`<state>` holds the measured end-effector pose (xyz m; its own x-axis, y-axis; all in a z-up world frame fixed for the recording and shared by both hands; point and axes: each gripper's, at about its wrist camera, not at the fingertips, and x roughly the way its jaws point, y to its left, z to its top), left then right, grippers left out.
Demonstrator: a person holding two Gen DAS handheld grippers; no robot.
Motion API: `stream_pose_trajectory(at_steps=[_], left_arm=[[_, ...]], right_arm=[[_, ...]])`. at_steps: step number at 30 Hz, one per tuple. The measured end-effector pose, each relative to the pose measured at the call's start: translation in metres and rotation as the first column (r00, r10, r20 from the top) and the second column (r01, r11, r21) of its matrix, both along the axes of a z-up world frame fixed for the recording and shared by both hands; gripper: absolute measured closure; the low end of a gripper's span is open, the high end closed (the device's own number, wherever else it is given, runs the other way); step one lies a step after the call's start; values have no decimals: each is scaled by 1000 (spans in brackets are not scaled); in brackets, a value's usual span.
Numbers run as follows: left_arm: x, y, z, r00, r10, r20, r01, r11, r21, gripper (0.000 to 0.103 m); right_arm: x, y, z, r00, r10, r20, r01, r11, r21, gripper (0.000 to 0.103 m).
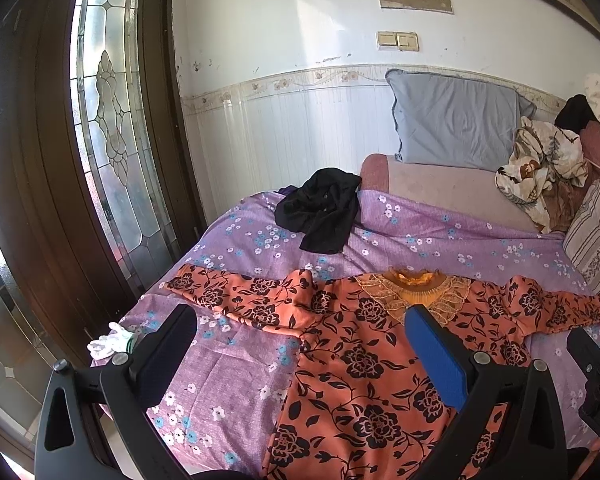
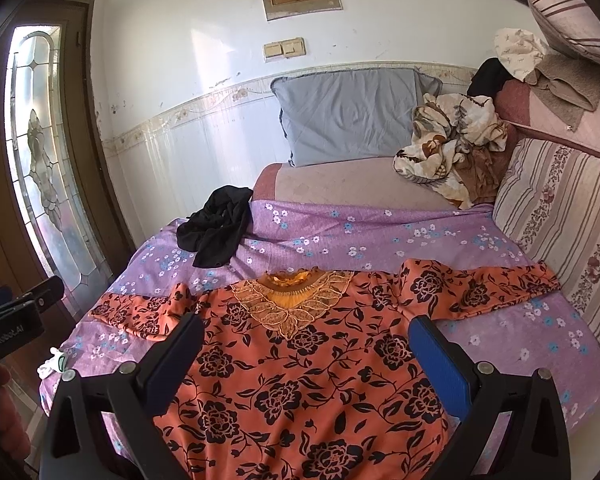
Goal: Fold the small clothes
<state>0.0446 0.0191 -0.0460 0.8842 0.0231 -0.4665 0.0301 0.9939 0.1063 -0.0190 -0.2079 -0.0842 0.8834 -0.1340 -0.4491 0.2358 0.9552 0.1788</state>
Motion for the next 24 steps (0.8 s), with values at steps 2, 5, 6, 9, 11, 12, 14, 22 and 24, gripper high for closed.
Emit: stream_pose_trajectory(at_steps=[2,5,6,9,11,12,14,22,24], left_arm=[[2,-1,-2,1000,-1,-4,1,1000,2,0],[4,-3,-4,1000,-2,-9,2,1000,6,0],[5,-3,-4,1000,-2,-11,2,1000,6,0],[9,-4,-7,1000,-1,-15,1,1000,10,0],[12,-6,-8,1000,-1,-21,1,1000,12,0],[14,-7,-9,1000,-2,-23,2,1000,12,0],[17,-8,-10,1000,-3,-26,3,1000,14,0],[21,-11,-9,1000,-5,-23,5,1000,11,0],[23,-13,-9,1000,-7,-23,8,1000,14,0]], right_arm=[[2,-1,-1,1000,1,-5,-1,1000,4,0],[5,-2,-4,1000,-1,-11,1,1000,7,0],[6,-2,-4,1000,-2,-13,2,1000,8,0],[10,-5,-7,1000,-5,-17,5,1000,13,0],[13,-7,-9,1000,-7,-20,8,1000,17,0],[15,-7,-10,1000,-8,-23,9,1000,19,0],[18,-8,-11,1000,-9,-27,10,1000,21,0],[25,-11,-8,1000,-11,-17,12,1000,17,0],[26,-11,-8,1000,-11,-17,11,1000,15,0]])
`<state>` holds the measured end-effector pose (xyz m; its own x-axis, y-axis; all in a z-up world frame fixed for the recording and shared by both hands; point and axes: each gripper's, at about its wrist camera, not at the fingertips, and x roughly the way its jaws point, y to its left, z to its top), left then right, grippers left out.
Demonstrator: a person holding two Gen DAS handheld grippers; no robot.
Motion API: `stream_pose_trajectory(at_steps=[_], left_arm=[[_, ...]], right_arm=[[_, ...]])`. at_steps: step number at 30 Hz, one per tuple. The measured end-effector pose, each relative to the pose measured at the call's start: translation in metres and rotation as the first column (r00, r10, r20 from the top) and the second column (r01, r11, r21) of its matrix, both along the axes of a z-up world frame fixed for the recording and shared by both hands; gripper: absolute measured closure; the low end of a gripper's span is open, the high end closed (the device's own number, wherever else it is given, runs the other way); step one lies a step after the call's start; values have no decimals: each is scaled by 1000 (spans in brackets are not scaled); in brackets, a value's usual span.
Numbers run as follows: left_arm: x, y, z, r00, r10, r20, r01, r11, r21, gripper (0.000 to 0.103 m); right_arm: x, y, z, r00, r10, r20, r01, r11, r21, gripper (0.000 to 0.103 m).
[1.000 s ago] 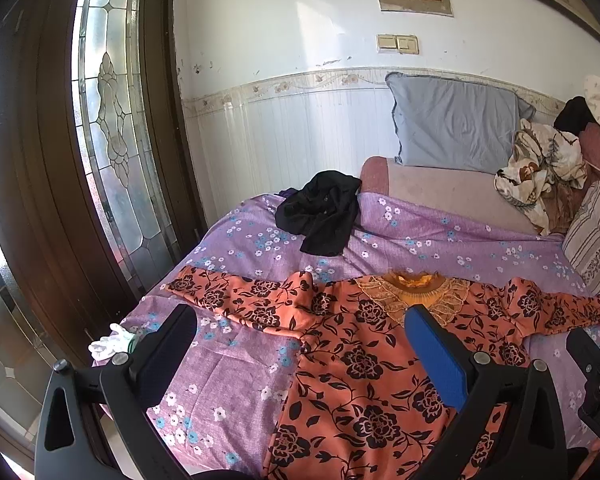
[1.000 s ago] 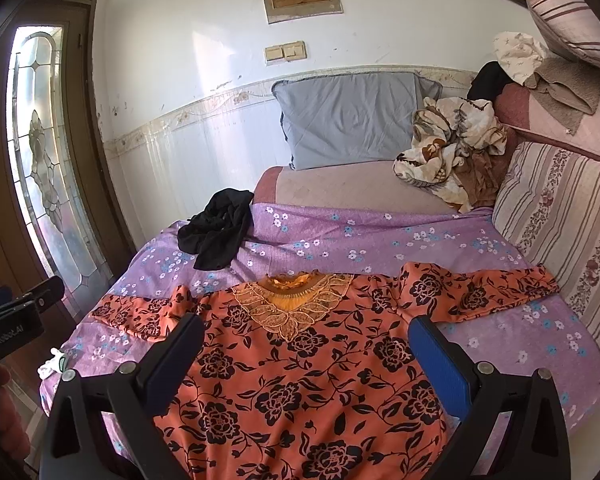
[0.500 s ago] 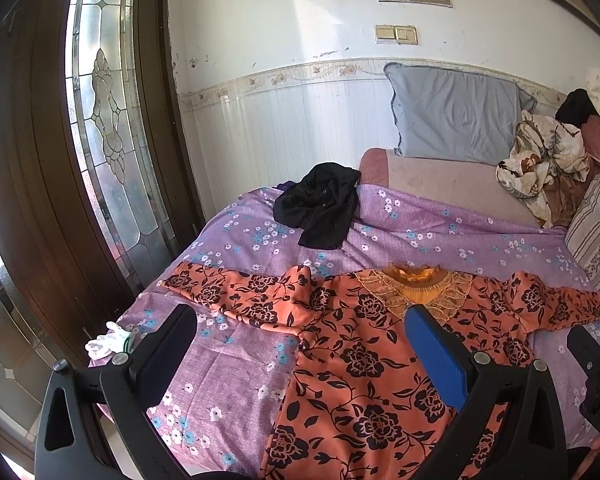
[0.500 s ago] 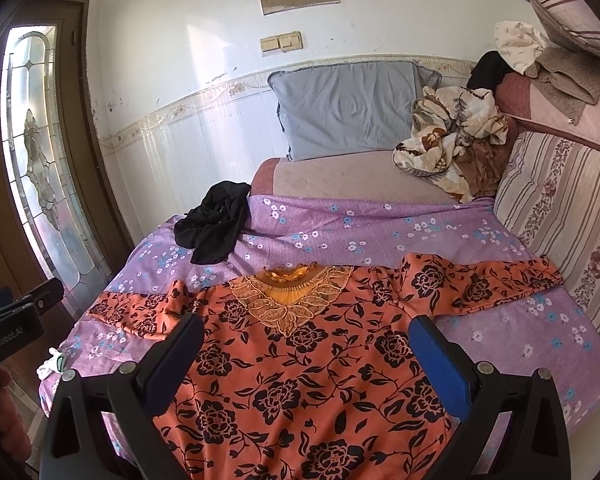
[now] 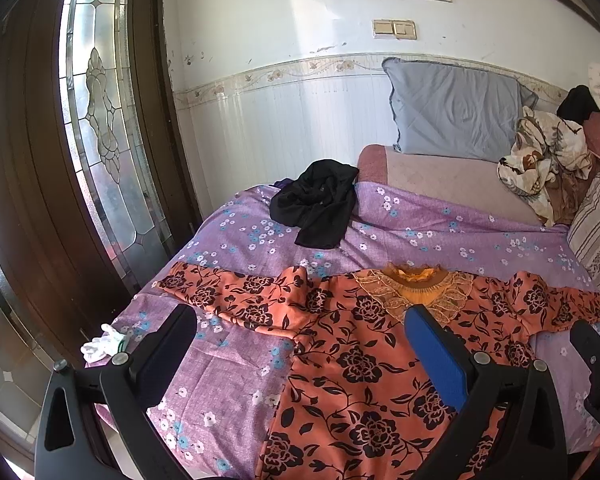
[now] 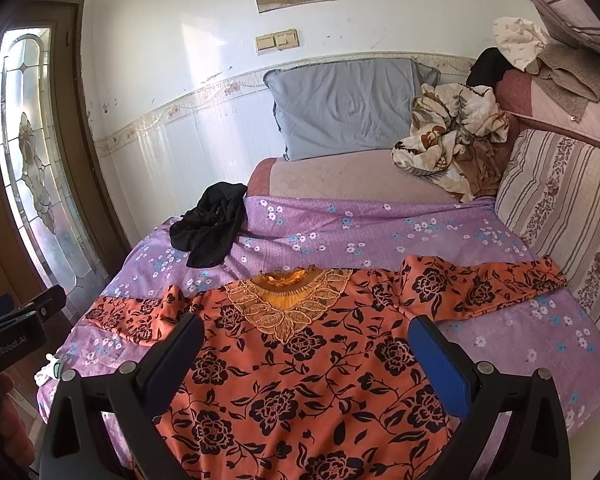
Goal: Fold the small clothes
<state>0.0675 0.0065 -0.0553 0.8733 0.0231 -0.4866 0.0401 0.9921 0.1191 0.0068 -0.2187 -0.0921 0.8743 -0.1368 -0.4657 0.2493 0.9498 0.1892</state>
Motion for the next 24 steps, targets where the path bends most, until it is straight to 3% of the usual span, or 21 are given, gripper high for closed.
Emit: stream_pose_trajectory(at_steps=[12,16,18,20,22,24], left_arm=[[39,-17,-26,999,-8,-40,9,1000,23,0],[91,-34,-71,982,-42,-185,46,999,18,0],[123,-48,-108,953,-56,-297,64,998,17,0],[154,-63,-149,909,-62,-412,77,997,22,0],[177,-77,-189,863,-47,-503,81,996,46,0],[185,-84,-212,847,-44,-530,92,994,65,0]], right_arm=[[31,-28,-17,999,-26,-29,27,999,41,0],[56,-79,-43,996,-65,-54,72,986,149,0],[66,-124,-62,992,-104,-71,120,956,270,0],[68,-185,-90,976,-198,-86,216,882,418,0],[62,-244,-120,946,-303,-115,317,784,534,0],[52,-289,-147,920,-370,-129,363,683,634,0]])
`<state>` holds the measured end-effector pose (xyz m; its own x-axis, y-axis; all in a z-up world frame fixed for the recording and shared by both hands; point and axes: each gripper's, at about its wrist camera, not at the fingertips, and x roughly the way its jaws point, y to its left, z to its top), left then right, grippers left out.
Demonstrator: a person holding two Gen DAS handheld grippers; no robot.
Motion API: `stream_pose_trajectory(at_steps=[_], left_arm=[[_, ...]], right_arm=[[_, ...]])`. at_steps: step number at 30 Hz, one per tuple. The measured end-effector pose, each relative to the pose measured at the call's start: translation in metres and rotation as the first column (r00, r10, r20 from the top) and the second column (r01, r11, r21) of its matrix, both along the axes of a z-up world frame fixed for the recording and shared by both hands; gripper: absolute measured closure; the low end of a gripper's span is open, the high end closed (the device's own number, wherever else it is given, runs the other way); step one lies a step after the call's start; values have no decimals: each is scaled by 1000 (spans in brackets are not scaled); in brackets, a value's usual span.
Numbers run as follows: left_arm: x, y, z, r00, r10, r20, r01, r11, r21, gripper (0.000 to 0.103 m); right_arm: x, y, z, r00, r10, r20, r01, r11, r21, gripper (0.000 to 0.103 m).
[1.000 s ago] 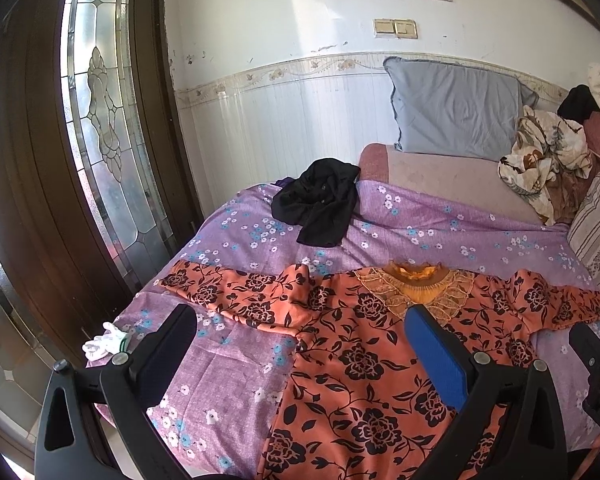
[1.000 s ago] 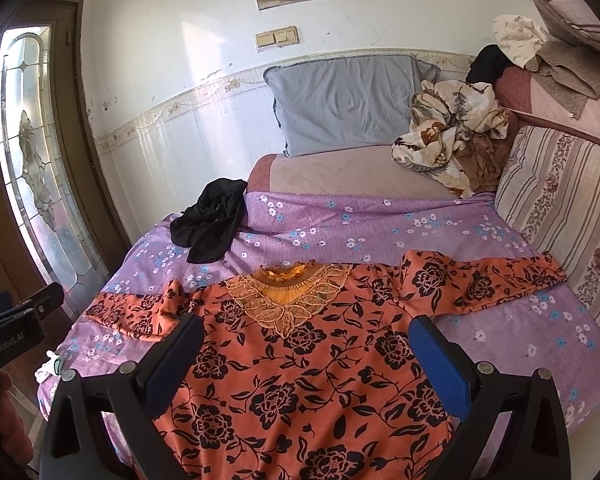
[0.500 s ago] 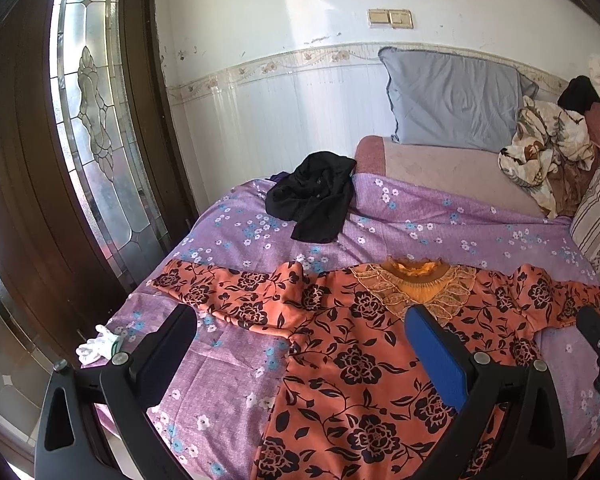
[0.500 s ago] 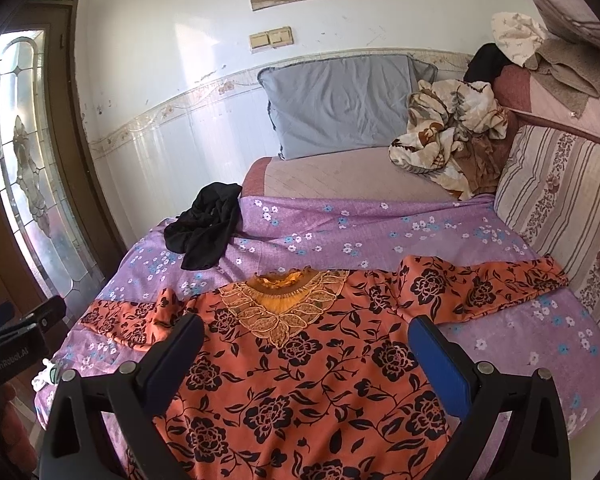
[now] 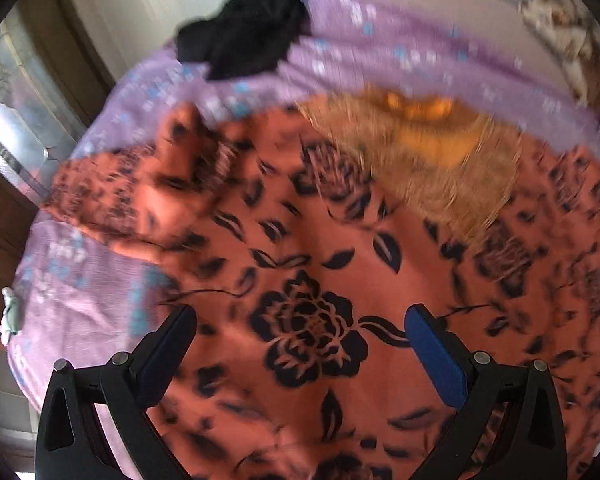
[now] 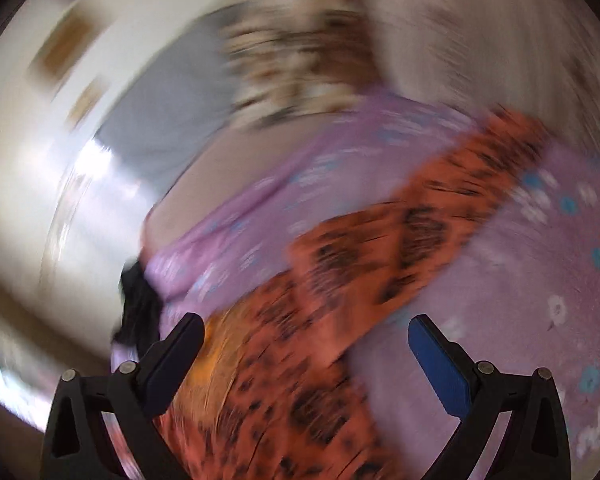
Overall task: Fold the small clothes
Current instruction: 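Grasp the sleeve of the orange dress with the right tool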
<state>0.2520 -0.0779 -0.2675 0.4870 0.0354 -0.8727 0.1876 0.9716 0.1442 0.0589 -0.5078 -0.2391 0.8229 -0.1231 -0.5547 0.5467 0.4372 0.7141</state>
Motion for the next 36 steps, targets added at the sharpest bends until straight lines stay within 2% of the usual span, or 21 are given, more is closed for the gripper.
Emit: stream_pose_trajectory(at_steps=[1,3,4,5,6,8,11,14,16,19,20,21,22,23,24,26,27,30,33,36], left_arm=[[2,-3,-9,1000,-11,-8,11,1000,10,0],[6,-11,-25,998,-42,-46,43,999,22,0],[8,-13,-32,996,-53,-72,54,998,10,0],[9,-13,-35,996,-54,-75,54,999,-7,0],[9,-12,-36,997,-48,-67,46,998,-30,0],[6,-8,-39,998,-32,-50,29,997,-71,0],[-6,-7,-40,999,-36,15,37,996,-84,0],[-13,-7,-43,998,-34,46,38,995,-87,0],[-12,-7,-42,999,-25,33,28,995,-96,0],[-9,-7,-42,999,-28,31,31,995,-95,0],[-10,-8,-42,999,-29,32,32,996,-89,0],[-9,-8,-40,999,-29,30,31,996,-85,0],[-10,-9,-39,999,-29,25,31,996,-81,0],[2,-3,-42,1000,-28,15,29,996,-79,0],[5,-4,-40,1000,-24,-3,24,997,-77,0],[17,-6,-38,998,-31,-54,28,998,-58,0],[20,-7,-36,998,-39,-50,36,998,-57,0],[19,-1,-23,1000,7,5,-7,998,-69,0],[17,4,-4,997,25,77,-20,998,-61,0],[13,14,11,986,49,156,-43,998,-43,0]], right_arm=[[-8,-23,-16,998,-53,20,51,996,70,0],[-22,-63,-49,986,-157,54,141,964,225,4],[-25,-78,-61,980,-183,74,155,945,288,8],[-26,-92,-70,975,-204,88,164,928,335,16],[-27,-106,-78,967,-236,92,187,910,369,18],[-33,-127,-86,945,-316,89,260,886,383,19],[-37,-159,-94,913,-398,93,335,858,389,21],[-39,-188,-101,888,-451,87,387,837,387,30],[-36,-203,-104,885,-460,69,406,837,367,33],[-26,-219,-101,894,-446,46,412,858,308,40],[-26,-223,-104,896,-442,41,412,863,293,51],[-23,-228,-107,900,-435,26,411,868,279,71],[-19,-230,-112,903,-430,16,409,869,278,80],[-18,-233,-118,902,-432,4,413,865,285,98],[-20,-233,-121,899,-438,5,418,861,290,100],[-20,-229,-115,900,-435,16,415,869,269,98],[-18,-226,-105,906,-422,34,401,882,246,98],[-1,-205,-65,929,-345,132,321,931,175,98],[25,-165,-18,947,-209,245,182,975,127,98],[52,-112,19,944,-57,325,34,996,79,98]])
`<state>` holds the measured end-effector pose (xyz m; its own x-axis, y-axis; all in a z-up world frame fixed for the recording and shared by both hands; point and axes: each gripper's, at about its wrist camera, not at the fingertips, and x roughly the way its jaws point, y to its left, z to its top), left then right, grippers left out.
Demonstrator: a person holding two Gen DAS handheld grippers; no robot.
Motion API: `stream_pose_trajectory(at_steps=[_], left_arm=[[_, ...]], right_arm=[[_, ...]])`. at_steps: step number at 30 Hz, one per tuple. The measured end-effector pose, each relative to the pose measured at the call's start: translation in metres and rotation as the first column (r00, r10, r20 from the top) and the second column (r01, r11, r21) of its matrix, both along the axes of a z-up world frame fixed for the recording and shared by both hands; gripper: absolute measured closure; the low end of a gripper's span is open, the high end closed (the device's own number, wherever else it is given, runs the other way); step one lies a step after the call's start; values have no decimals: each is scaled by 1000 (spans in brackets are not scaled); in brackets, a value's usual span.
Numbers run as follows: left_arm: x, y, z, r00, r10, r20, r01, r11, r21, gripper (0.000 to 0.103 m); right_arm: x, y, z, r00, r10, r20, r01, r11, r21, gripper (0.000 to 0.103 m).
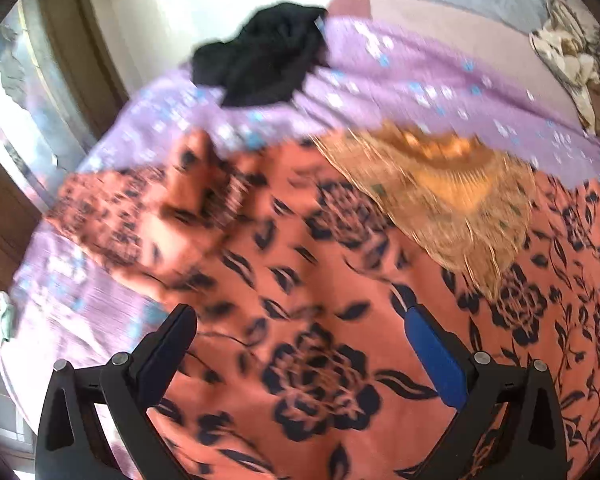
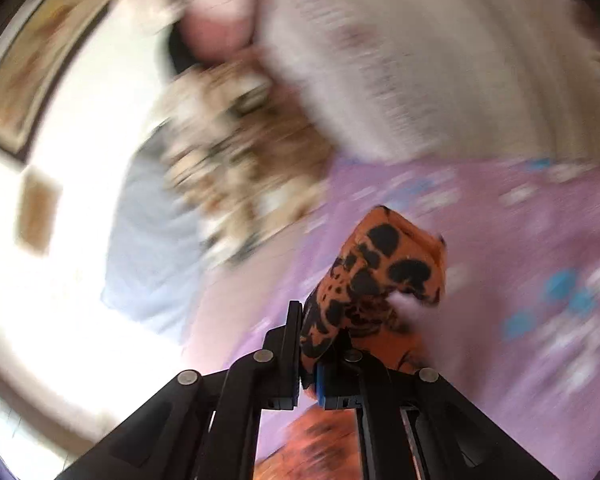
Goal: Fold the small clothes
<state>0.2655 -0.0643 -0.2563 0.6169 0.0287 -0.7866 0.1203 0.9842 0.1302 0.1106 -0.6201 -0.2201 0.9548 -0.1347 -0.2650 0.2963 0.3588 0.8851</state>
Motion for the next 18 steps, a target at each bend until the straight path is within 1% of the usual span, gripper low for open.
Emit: stream_pose_trajectory(at_steps=[2,4,7,10,13,14,16,17,18], left_arm=[[2,9,7,999,27,33,-27,1000,6,0],[5,21,12,997,62,51,-63,998,7,0],[12,38,14,991,122,52,-122,992,-10,0],[12,60,17,984,171,45,-169,985,-45,0],[14,80,20,976,210,49,-207,977,-56,0],[14,85,20,974,222,52,-219,974,-56,0],[17,96,19,967,250,55,-247,967,-59,0],[19,102,20,962,266,54,-263,963,-63,0],[20,110,20,957,284,52,-280,957,-70,0]], right_arm=[[23,48,21,992,116,44,-115,993,-31,98],[49,94,29,972,223,70,-221,975,-31,98],[85,158,26,928,365,80,-366,931,3,98],[119,217,12,879,474,46,-475,880,21,98],[149,274,-11,808,588,35,-589,805,63,98],[157,293,-19,778,628,32,-628,774,79,93],[170,324,-31,724,690,-10,-687,721,87,93],[174,341,-36,687,725,-52,-720,689,83,90],[179,360,-42,634,768,-93,-763,640,84,77]])
